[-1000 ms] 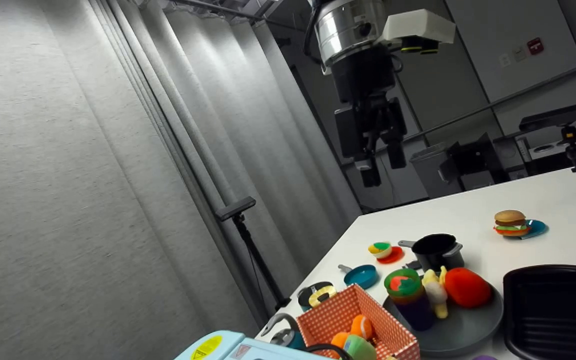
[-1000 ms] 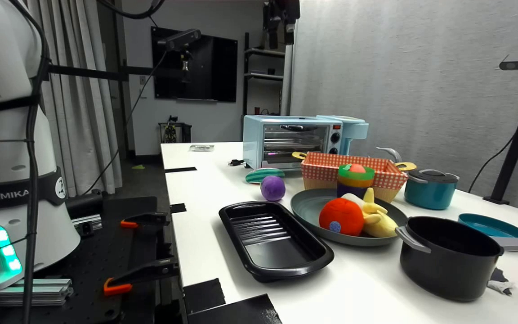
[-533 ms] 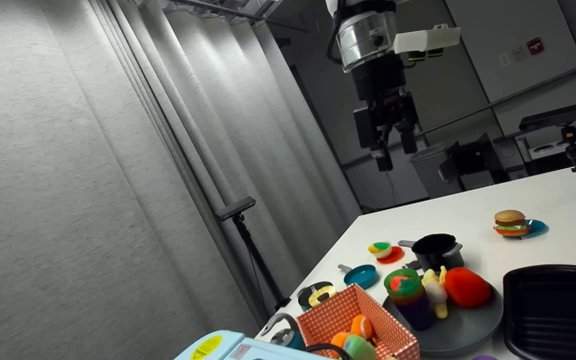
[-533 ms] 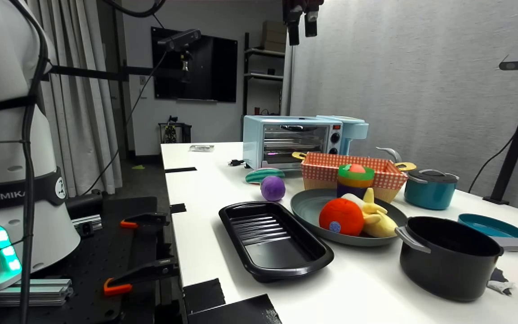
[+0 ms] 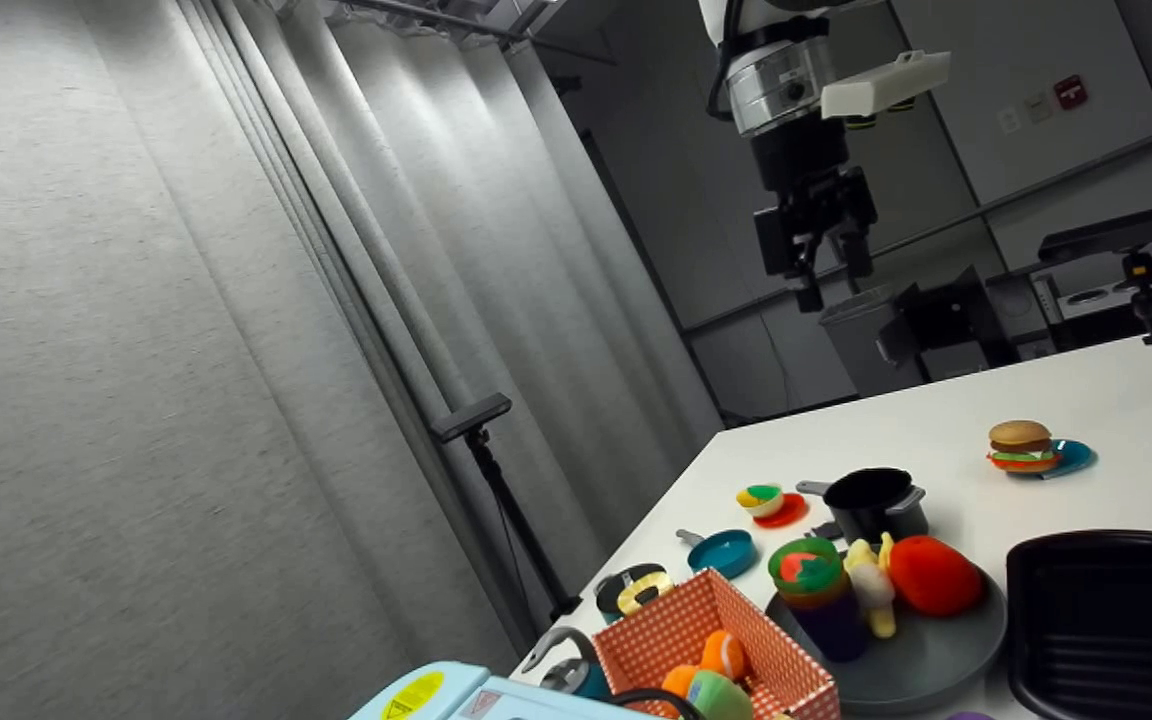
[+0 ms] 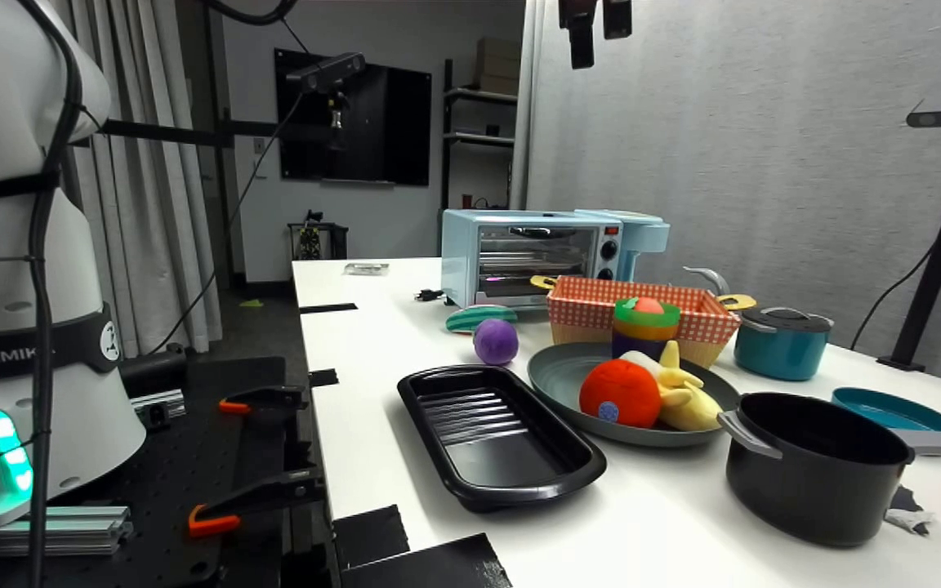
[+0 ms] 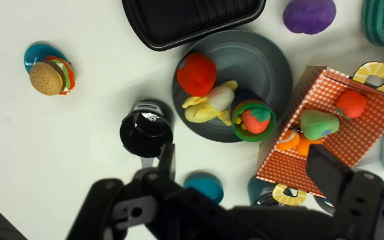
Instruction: Move the black pot forwards
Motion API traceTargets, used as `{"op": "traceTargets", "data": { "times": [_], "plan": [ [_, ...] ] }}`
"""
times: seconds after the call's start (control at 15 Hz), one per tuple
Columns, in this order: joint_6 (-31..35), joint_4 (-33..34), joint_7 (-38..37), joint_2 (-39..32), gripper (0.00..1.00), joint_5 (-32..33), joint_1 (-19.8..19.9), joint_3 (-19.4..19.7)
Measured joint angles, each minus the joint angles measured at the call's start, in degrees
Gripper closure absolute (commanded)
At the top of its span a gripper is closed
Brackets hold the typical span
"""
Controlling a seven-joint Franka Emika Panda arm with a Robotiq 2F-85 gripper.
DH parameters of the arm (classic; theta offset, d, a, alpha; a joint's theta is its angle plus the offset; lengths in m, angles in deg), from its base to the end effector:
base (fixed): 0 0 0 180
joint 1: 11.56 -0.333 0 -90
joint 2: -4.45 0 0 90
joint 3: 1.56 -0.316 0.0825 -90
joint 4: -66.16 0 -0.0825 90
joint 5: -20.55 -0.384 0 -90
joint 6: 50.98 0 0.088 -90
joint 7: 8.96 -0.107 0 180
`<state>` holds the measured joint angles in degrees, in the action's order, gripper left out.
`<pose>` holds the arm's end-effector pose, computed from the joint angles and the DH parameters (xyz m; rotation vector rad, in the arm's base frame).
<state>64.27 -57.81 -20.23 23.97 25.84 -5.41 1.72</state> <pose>0.4636 -0.0852 0.5537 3.0222 -0.5006 0.2909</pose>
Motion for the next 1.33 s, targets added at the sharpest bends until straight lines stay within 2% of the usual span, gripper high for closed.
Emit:
{"op": "traceTargets", "data": {
  "times": [0.27, 0.87, 1.13, 1.33],
  "plan": [
    [0.0, -0.3, 0.0, 0.0, 0.00, 0.6, 1.6, 1.2],
    [-0.1, -0.7, -0.1, -0.6, 0.00, 0.6, 1.6, 1.1],
    [0.8, -0.9, -0.2, -3.4, 0.00, 0.6, 2.3, 2.4],
    [4.1, -0.8, -0.3, -6.4, 0.00, 0.7, 3.6, 3.8]
  ]
}}
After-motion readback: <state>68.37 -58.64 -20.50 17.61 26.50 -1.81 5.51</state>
